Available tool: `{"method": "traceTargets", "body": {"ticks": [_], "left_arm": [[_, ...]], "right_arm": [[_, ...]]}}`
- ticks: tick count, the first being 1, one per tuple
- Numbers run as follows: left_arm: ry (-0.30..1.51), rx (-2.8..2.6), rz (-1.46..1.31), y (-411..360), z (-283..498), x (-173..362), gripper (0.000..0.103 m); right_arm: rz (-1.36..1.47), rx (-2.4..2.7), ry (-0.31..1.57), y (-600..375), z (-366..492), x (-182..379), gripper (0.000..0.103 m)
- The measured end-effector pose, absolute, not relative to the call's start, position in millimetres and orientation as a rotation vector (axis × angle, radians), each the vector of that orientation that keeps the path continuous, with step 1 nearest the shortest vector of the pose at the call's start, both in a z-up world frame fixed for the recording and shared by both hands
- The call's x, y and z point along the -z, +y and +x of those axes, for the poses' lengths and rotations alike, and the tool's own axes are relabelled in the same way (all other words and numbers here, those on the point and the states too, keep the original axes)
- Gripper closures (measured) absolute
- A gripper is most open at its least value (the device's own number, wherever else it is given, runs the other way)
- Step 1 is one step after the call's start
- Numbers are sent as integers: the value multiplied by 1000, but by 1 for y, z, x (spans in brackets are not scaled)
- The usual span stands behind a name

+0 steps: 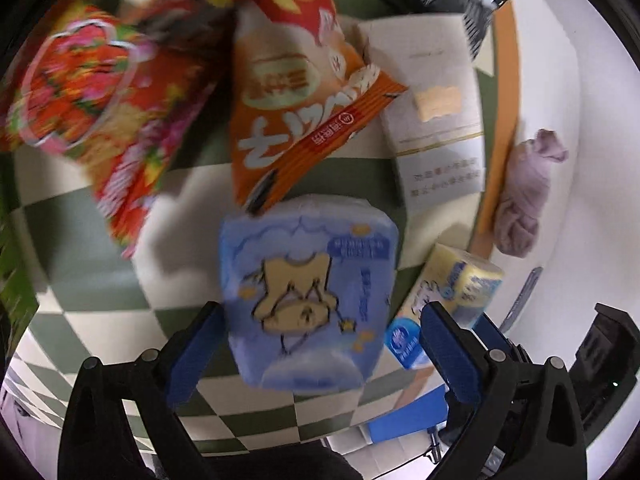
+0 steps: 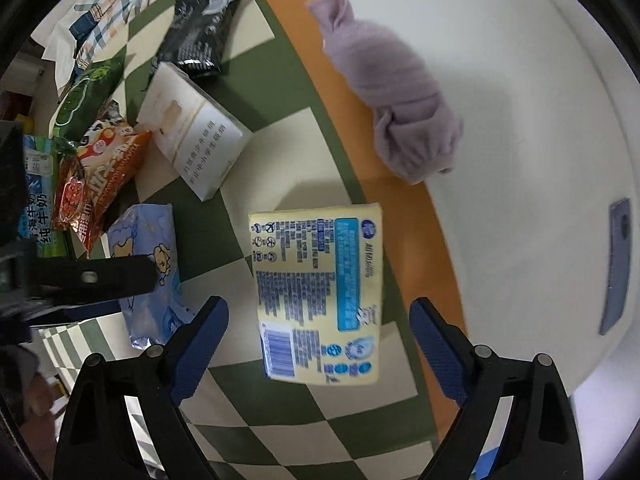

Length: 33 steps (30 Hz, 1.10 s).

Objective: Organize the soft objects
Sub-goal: 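Grasp the blue tissue pack with left gripper while right grasps yellow milk pack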

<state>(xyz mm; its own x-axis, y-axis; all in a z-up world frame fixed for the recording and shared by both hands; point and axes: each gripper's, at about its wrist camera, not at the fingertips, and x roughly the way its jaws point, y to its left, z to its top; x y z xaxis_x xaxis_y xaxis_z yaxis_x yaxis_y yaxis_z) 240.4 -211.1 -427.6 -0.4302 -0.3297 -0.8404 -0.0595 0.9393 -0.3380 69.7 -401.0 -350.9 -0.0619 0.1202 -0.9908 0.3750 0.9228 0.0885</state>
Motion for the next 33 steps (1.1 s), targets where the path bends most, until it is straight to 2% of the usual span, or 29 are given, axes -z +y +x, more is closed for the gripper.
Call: {"method": "traceTargets", "body": {"ticks": [5,6,8,9,10,13,18,24,28,33], "left_arm": [[2001,299,-170,-228,231,436,9],[1994,301,-139,-231,229,435,14],[1972,300,-36,-240,223,432,36],[1956,304,-2,-242,221,430,44],[1939,307,28,-245,218,427,57],[1934,301,26,-243,213,423,67],[1848,271,71,-241,187,397,69],[1730,313,4,-219,147,323,69],[1618,316,-69,-181,114,265,69],[1501,249,-157,-94,109,185,69]], "right_arm": [[418,215,1661,-402,71,371,12],[426,217,1668,-402,70,376,13],[443,217,1673,-407,70,385,14],[449,218,1678,-406,69,389,18],[449,218,1683,-408,70,394,22],[453,218,1708,-409,71,409,36],[487,206,1684,-399,60,405,37],[503,131,1634,-385,38,372,37],[486,24,1581,-358,33,328,37],[446,-140,1511,-300,58,260,37]]}}
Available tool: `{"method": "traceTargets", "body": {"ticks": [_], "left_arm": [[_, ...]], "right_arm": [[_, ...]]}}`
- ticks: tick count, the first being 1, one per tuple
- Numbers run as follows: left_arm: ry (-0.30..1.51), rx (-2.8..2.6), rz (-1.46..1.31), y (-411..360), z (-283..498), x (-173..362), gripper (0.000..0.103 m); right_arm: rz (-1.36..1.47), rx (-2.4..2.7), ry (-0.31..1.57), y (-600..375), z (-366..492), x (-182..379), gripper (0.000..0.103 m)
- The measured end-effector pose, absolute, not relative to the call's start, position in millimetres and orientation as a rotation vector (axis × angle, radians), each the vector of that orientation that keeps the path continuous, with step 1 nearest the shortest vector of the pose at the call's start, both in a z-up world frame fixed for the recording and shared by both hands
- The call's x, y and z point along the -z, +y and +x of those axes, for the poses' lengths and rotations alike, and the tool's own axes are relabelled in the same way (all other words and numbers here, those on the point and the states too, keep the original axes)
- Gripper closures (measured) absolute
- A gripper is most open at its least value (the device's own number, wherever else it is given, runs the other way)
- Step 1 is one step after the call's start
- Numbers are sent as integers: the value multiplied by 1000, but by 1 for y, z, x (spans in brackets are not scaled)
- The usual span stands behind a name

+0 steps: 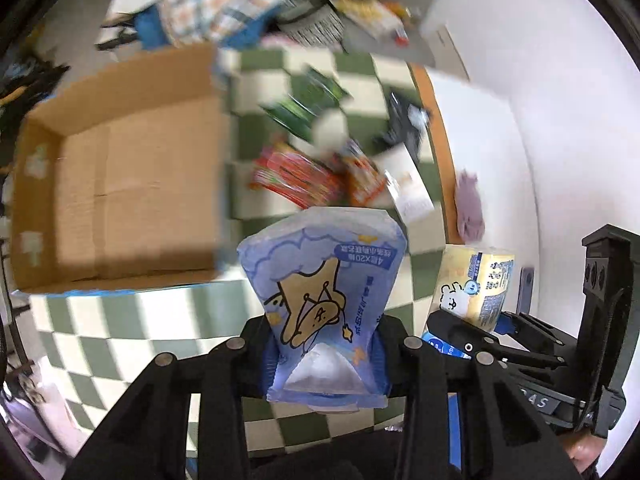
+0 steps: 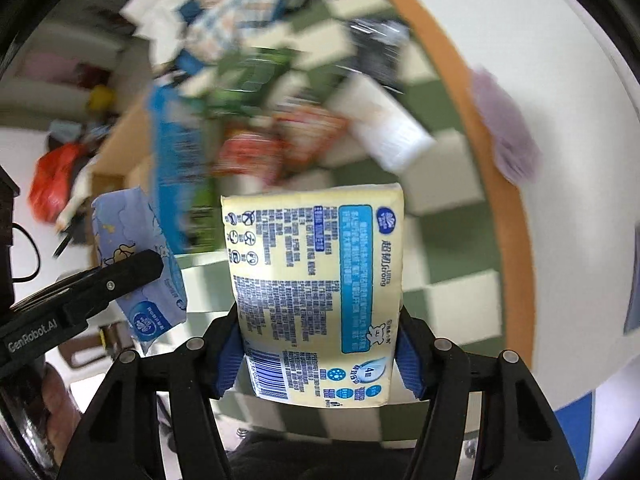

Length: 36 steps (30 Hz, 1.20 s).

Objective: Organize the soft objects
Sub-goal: 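Grasp the blue tissue pack with left gripper while right grasps yellow milk pack, then carry both packs into the cardboard box and open both grippers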

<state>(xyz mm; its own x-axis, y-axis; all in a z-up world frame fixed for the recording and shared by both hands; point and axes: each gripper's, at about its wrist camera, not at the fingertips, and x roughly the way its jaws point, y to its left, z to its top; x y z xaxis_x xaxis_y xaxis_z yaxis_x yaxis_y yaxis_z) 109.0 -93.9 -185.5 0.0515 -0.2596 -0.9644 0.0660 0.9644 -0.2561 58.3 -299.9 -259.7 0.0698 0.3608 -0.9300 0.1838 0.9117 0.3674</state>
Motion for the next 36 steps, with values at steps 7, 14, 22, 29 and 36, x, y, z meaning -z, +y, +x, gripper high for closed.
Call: {"method": "traceTargets", "body": {"ticks": [7,14,22,29,36], "left_arm": [[1386,157,-199,15,130,124,69],[1425,106,-250,97,193,174,69],[1546,100,-309,150,266,250,69],[1644,183,-324,155,304,310,68],[1676,191,-292,150,318,332,63]], "right_arm": [[365,-348,1424,-181,104,185,37],[291,-382,1429,-68,160,185,37],[261,-322,1516,9,235,263,37],[191,-267,1559,39,272,323,37],[146,-226,1569,48,293,354,37]]}}
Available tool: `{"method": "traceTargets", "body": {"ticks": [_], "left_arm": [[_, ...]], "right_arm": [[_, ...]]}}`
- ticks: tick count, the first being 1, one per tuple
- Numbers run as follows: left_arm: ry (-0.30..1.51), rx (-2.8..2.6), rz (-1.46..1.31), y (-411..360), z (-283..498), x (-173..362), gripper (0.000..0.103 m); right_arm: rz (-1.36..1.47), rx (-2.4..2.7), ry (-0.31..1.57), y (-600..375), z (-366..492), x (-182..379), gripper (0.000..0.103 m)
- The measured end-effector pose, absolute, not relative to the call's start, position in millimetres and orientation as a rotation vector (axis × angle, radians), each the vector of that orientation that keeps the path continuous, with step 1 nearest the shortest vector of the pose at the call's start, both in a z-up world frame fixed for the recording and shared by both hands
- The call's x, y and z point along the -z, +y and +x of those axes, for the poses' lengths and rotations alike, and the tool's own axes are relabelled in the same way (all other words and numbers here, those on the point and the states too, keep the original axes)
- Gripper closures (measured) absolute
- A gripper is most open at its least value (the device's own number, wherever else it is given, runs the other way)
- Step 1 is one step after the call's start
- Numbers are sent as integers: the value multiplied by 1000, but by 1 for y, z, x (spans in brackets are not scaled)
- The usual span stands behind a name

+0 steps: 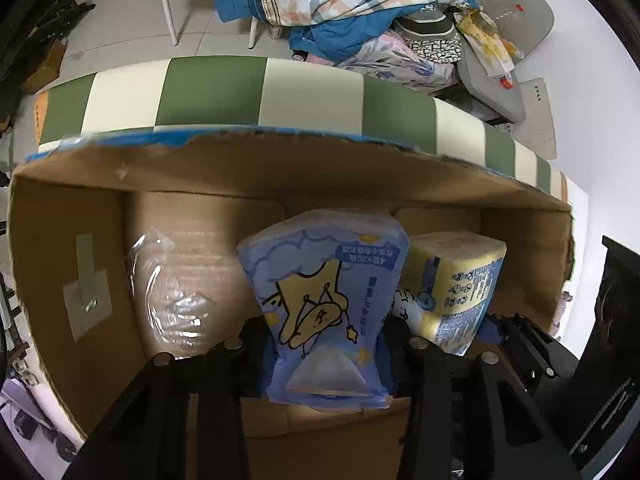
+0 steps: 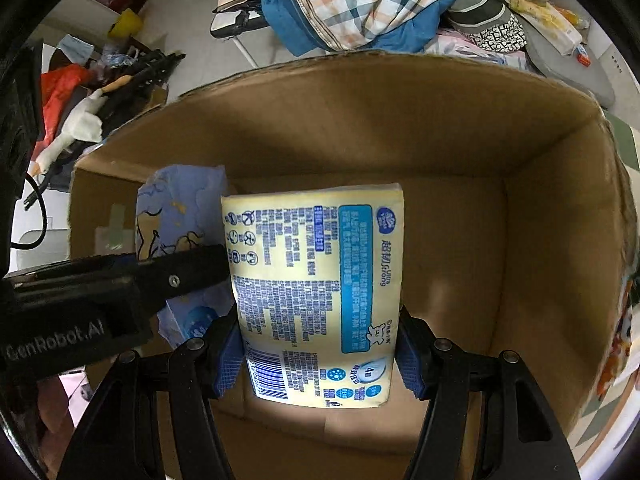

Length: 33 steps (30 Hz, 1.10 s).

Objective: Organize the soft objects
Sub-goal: 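Carry both packs into the cardboard box and open both grippers, then move both grippers back toward the snack packets on the table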

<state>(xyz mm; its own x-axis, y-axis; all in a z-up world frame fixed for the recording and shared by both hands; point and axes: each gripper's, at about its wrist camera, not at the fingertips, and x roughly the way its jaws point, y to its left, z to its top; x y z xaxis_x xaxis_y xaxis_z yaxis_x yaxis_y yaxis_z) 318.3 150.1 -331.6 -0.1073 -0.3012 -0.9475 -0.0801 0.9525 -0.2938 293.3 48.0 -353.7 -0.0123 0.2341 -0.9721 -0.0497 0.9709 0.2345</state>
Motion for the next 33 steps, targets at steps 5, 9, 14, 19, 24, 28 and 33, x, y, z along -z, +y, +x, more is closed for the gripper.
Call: {"method": "traceTargets", "body": {"ticks": [5,9,14,19,24,28,33], "left_arm": [[1689,149,-285,154,318,332,41],[1642,106,-238,160,314,323,19],[1583,68,-159,167,296,303,9],[1524,37,-112,173,273,284,2],[1470,21,-107,175,246,263,2],[1416,-3,-123,176,221,245,2],[1332,-43,-128,179,184,215,2]], "right_arm": [[132,-214,1581,50,303,361,26],[144,-214,1574,47,301,353,9],[110,-191,1569,43,288,340,3],[77,-168,1558,40,271,324,0],[47,-149,1522,38,252,304,0],[-3,-106,1473,36,232,278,0],[-53,-96,1409,31,199,240,0]]}}
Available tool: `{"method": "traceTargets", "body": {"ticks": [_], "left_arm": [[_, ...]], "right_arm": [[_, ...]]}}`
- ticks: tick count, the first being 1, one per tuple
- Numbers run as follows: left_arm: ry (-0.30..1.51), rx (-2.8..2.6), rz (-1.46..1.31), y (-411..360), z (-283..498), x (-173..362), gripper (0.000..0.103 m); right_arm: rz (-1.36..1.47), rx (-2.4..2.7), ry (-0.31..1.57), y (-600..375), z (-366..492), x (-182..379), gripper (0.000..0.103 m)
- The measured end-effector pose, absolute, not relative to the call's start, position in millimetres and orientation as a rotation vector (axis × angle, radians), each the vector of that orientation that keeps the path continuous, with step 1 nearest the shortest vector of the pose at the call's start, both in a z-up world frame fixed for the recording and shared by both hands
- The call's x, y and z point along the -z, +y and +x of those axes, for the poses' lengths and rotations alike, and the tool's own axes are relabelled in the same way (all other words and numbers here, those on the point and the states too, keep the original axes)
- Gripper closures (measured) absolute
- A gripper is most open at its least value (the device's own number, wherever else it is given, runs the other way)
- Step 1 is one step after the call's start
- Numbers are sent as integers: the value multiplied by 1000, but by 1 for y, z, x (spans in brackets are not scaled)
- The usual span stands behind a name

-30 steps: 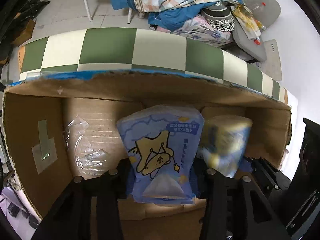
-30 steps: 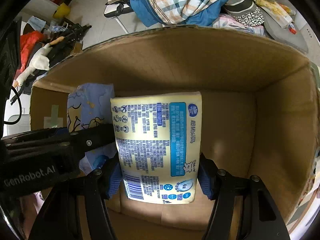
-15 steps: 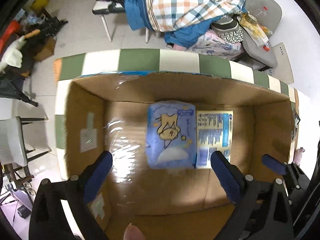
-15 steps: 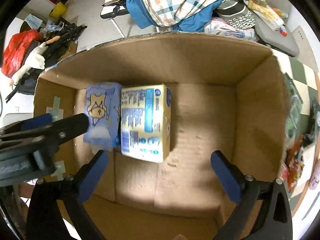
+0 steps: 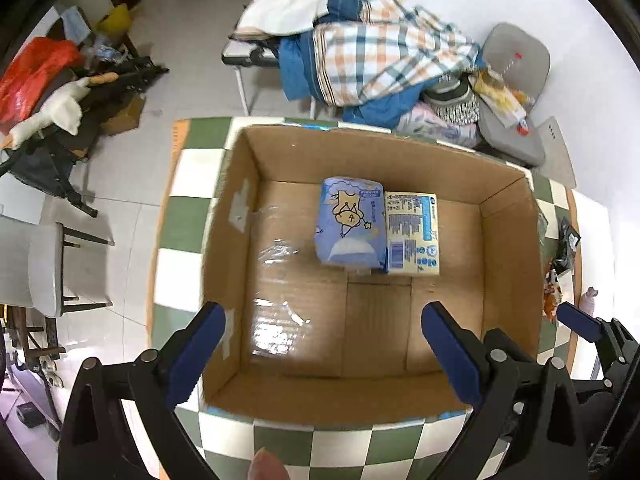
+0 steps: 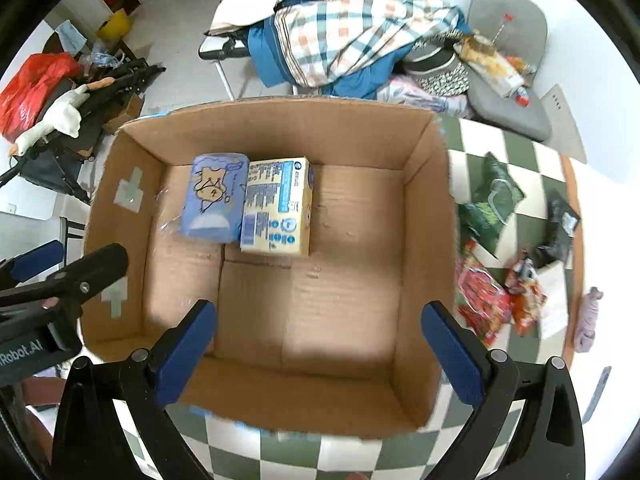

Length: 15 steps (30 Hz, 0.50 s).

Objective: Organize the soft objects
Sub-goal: 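Move both grippers back toward the snack packets on the table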

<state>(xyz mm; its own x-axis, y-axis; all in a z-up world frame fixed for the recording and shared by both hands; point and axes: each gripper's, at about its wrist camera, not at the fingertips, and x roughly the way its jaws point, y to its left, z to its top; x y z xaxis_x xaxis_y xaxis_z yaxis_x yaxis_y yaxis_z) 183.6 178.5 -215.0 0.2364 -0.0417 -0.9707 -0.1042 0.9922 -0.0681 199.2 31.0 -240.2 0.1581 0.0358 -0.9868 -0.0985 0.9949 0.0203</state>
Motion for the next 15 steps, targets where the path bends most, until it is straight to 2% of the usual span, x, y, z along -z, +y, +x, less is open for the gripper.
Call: {"method": "traceTargets", "body": {"ticks": [15], "left_arm": [[1233,-58,-128,160,113,149,2]], "right_arm": [[23,-213,1314,17,128,166,0]]}}
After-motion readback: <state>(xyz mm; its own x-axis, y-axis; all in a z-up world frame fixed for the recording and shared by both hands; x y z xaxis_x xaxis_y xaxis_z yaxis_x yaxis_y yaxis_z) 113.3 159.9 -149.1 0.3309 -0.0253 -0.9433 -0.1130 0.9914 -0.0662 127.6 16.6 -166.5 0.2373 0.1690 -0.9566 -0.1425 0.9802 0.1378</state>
